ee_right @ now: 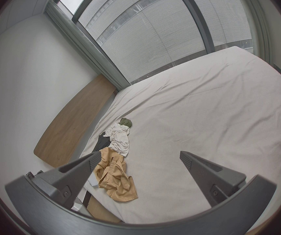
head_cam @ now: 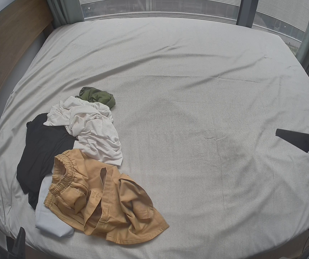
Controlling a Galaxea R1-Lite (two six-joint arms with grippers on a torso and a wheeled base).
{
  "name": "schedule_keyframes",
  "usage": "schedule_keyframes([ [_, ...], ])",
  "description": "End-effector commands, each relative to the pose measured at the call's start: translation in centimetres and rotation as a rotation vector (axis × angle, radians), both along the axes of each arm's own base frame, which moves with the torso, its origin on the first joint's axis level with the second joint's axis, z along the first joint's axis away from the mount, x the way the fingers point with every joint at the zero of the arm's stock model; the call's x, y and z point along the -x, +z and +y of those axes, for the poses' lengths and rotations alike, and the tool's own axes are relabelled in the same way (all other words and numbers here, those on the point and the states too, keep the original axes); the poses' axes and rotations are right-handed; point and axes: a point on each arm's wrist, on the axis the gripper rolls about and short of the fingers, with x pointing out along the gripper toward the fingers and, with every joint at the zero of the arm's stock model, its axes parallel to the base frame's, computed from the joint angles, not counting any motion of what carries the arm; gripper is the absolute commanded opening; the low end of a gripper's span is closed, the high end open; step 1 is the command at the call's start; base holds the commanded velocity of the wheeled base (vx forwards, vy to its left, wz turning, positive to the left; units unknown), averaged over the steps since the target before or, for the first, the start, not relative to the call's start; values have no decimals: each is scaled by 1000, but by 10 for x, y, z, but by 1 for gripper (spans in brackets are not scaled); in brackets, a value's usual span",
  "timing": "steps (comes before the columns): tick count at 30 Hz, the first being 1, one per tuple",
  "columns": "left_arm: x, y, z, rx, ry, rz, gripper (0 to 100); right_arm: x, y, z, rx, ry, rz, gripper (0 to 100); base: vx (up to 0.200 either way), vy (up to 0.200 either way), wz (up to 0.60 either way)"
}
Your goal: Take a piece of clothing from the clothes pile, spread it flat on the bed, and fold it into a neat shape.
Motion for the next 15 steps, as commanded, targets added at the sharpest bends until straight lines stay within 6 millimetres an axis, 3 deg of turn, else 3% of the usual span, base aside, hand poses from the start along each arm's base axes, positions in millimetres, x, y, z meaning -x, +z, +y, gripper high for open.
schedule_keyframes([
  [1,0,-5,0,1,0,5,100,-25,-15,15,22,34,65,100,0,0,0],
  [15,0,-5,0,-1,0,5,100,-58,-45,54,61,138,153,100,0,0,0],
])
